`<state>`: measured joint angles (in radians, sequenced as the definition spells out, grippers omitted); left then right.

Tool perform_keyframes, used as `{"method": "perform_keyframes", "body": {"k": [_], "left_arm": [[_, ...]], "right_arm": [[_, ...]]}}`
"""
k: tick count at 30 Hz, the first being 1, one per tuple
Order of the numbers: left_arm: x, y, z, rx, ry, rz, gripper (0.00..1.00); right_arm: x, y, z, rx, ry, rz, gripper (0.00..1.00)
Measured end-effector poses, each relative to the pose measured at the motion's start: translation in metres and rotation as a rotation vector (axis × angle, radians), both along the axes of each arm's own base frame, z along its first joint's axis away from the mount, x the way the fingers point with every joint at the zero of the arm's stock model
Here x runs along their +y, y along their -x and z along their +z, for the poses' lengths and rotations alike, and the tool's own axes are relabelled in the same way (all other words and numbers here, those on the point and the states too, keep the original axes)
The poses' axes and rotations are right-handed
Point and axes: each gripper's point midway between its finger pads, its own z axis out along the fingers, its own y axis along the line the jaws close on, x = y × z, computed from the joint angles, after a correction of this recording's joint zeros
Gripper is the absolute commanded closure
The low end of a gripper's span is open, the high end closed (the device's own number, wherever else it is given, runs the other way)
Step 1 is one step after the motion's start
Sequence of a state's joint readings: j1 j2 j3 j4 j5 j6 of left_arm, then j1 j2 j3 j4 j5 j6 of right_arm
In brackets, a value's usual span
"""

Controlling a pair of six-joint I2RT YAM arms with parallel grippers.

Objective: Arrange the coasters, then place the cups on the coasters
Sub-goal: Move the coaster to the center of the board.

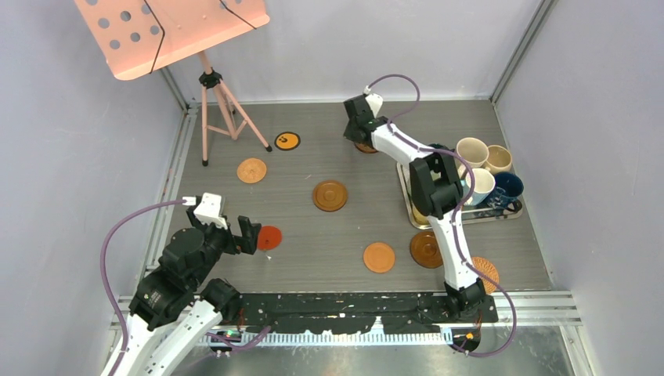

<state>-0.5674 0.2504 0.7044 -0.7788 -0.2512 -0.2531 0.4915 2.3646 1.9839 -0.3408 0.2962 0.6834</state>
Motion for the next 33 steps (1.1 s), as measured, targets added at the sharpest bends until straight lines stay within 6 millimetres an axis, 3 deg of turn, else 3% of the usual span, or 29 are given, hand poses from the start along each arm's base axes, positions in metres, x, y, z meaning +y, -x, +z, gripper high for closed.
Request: {"method": "perform_keyframes", "body": {"k": [6,10,20,33], "left_arm": [[0.000,0.000,0.000,0.000,0.000,-0.001,0.01],[0.000,0.000,0.000,0.000,0.001,-0.002,0.01],[0.000,0.000,0.000,0.000,0.001,-0.002,0.01],[-0.001,0.000,0.000,0.001,0.002,-0.008,0.01]], "right_arm": [[-0.055,0.003,-0.016,0.064,0.072,-0.101,0.95],[-0.073,0.007,-0.025,0.099,0.097,-0.128,0.95],[-0.071,0.023,-0.039,0.154,0.129,-0.098,0.95],[-0.066,0.056,-0.041,0.171,0.129,-0.008,0.95]]}}
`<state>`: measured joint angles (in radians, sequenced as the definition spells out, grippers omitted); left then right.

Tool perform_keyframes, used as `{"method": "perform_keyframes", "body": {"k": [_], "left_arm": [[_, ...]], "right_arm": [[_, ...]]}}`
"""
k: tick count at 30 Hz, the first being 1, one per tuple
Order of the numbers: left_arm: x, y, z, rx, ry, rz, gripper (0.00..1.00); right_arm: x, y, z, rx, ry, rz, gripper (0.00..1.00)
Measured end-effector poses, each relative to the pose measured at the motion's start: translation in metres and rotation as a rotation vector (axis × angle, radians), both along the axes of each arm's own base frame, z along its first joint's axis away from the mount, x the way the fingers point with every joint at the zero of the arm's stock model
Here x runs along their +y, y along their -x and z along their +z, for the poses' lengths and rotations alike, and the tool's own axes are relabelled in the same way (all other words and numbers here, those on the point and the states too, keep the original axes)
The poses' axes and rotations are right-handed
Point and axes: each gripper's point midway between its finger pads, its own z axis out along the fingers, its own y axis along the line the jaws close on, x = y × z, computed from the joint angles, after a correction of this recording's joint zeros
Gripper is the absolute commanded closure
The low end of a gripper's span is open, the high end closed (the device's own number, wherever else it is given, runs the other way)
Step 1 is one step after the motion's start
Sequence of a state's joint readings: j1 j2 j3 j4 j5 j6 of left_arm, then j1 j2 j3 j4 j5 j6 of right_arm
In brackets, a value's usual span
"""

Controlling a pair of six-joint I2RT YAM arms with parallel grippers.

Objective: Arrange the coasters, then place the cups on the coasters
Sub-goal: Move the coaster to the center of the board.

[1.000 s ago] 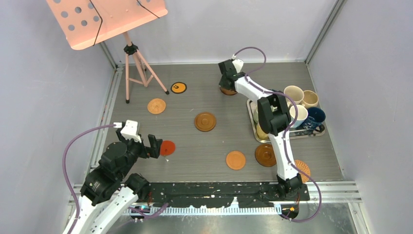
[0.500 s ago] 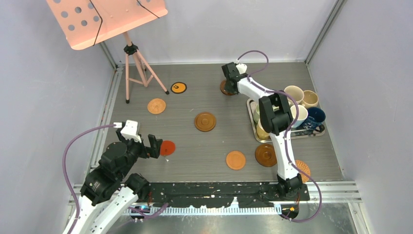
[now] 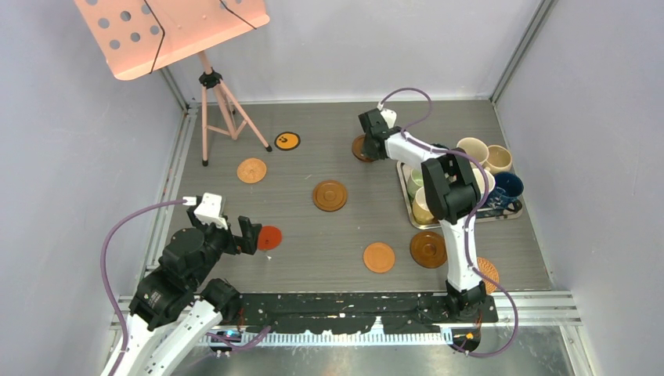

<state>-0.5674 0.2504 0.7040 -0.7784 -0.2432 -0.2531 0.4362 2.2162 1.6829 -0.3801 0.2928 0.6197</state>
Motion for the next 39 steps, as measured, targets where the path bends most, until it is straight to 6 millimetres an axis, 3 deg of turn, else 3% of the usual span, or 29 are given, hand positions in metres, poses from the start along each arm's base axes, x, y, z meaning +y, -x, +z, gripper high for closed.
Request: {"method": "perform_keyframes", "body": {"k": [20,25,30,33,36,39], "left_arm": [[0.000,0.000,0.000,0.000,0.000,0.000,0.01],[0.000,-0.001,-0.001,0.005,-0.003,0.000,0.01],[-0.003,-0.005,-0.009,0.047,-0.029,0.000,0.01],[-0.007,-0.010,-0.018,0.095,-0.058,-0.004,0.01],[-0.014,-0.019,-0.026,0.166,-0.101,-0.007,0.01],[-0.024,-0.035,-0.026,0.223,-0.138,-0.007,0.01]], "right_arm": [[0.009,0.035,-0.001,0.020,0.004,0.042,0.95],[0.010,0.036,-0.001,0.018,0.004,0.068,0.95],[0.024,0.037,0.005,0.027,-0.034,0.161,0.95],[0.038,0.036,0.024,0.008,-0.078,0.232,0.90],[0.046,0.044,0.062,-0.046,-0.137,0.287,0.73],[0.043,0.070,0.111,-0.131,-0.202,0.329,0.58]]}}
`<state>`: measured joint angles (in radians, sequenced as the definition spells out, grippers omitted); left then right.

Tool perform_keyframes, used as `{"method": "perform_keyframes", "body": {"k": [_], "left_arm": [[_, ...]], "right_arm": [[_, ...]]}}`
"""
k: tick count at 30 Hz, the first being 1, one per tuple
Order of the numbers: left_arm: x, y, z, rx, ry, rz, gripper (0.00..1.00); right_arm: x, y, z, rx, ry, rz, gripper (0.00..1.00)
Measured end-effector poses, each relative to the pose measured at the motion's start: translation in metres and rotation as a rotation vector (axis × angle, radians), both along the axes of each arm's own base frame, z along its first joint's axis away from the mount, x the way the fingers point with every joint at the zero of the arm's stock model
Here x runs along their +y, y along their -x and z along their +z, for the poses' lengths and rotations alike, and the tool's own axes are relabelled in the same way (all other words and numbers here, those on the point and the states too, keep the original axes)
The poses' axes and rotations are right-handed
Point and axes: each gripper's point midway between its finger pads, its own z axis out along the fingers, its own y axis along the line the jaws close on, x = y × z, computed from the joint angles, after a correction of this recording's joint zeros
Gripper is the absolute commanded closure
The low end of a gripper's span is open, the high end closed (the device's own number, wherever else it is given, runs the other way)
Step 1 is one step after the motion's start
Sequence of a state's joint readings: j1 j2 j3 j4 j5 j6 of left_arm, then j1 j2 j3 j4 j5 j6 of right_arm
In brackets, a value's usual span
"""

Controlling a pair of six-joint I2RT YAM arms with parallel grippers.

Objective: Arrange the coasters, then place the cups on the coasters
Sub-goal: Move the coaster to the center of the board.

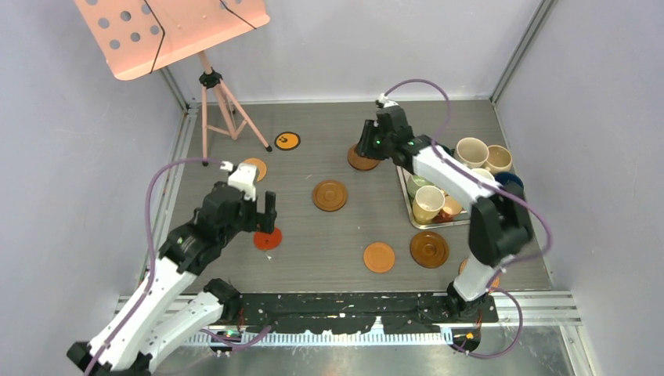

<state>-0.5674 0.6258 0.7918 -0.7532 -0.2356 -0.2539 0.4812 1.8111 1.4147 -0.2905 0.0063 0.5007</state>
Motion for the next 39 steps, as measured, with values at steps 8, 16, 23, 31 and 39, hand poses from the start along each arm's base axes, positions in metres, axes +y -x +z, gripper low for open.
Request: {"method": "perform_keyframes", "body": {"k": [8,16,23,31,39], "left_arm": [[-0.043,-0.079,0.019,0.065,-0.051,0.023,0.01],[-0.087,-0.188,-0.016,0.168,-0.096,0.069,0.04],[-0.101,-0.274,-0.057,0.232,-0.033,0.132,0.09],[-0.105,-0.358,-0.062,0.175,0.023,0.244,0.08],[-0.079,-0.382,-0.069,0.187,0.222,0.378,0.12]], "right_arm": [[-0.016,0.096,0.068,-0.163,-0.139,0.104,0.14],[-0.042,0.154,0.078,-0.220,-0.170,0.135,0.02],[-0.056,0.177,0.107,-0.319,-0.219,0.136,0.03],[-0.064,0.192,0.080,-0.247,-0.198,0.127,0.02],[-0.074,0.206,0.086,-0.257,-0.198,0.117,0.03]]}}
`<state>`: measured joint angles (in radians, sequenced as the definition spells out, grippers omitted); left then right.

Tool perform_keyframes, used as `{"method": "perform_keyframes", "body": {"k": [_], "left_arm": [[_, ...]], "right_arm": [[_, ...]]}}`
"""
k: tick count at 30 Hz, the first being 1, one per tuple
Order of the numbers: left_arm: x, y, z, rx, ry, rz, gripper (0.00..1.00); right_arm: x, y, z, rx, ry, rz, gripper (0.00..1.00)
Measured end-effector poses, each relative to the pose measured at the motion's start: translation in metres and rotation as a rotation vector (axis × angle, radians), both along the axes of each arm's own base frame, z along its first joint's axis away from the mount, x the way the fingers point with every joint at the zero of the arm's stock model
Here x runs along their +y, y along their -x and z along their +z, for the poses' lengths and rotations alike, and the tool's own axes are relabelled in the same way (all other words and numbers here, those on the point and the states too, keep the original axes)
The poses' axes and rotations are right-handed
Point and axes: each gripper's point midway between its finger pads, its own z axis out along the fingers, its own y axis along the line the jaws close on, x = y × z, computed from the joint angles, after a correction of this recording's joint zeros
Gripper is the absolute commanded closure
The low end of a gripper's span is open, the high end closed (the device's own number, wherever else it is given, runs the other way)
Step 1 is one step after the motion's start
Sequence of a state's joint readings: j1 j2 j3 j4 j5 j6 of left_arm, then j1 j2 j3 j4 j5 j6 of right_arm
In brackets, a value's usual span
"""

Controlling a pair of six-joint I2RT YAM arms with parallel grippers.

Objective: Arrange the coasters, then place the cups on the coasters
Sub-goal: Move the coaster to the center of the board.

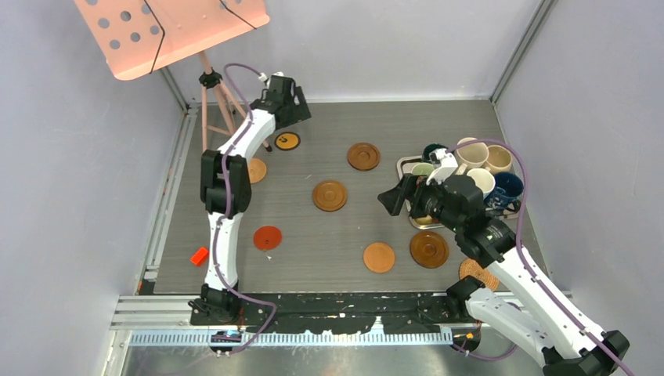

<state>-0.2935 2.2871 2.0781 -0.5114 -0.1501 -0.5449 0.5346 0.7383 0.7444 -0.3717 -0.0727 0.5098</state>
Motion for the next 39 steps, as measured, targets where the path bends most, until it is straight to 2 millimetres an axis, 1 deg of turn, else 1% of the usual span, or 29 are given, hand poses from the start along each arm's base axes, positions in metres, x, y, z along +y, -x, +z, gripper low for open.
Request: {"method": "perform_keyframes", "body": {"k": [2,6,9,16,20,24,29,32,36,39], "left_arm": [[0.013,-0.005,-0.007,0.012,0.046,0.046,0.12],[0.033,-0.016,-0.026,0.033,0.113,0.120,0.13],[0.035,-0.017,-0.041,0.064,0.169,0.150,0.14],[0.011,-0.006,-0.060,0.136,0.327,0.169,0.17],[0.002,0.002,-0.070,0.179,0.373,0.180,0.18],[-0.002,0.004,-0.071,0.192,0.407,0.187,0.18],[-0.017,0.008,-0.070,0.206,0.436,0.178,0.18],[-0.034,0.014,-0.070,0.222,0.454,0.159,0.19],[-0.067,0.030,-0.072,0.253,0.457,0.106,0.20],[-0.088,0.039,-0.072,0.264,0.456,0.067,0.20]], "right_arm": [[-0.001,0.002,0.003,-0.003,-0.001,0.000,0.03],[-0.001,0.002,0.013,-0.012,-0.003,0.002,0.03],[-0.002,0.003,0.022,-0.023,-0.009,0.002,0.03],[-0.004,0.006,0.025,-0.026,-0.014,0.001,0.03],[-0.005,0.009,0.028,-0.034,-0.020,0.000,0.03],[-0.007,0.011,0.029,-0.039,-0.023,0.000,0.03],[-0.010,0.015,0.036,-0.060,-0.034,-0.004,0.03],[-0.013,0.018,0.039,-0.071,-0.039,-0.009,0.03],[-0.016,0.022,0.040,-0.077,-0.040,-0.014,0.03],[-0.018,0.025,0.041,-0.081,-0.041,-0.018,0.03]]}}
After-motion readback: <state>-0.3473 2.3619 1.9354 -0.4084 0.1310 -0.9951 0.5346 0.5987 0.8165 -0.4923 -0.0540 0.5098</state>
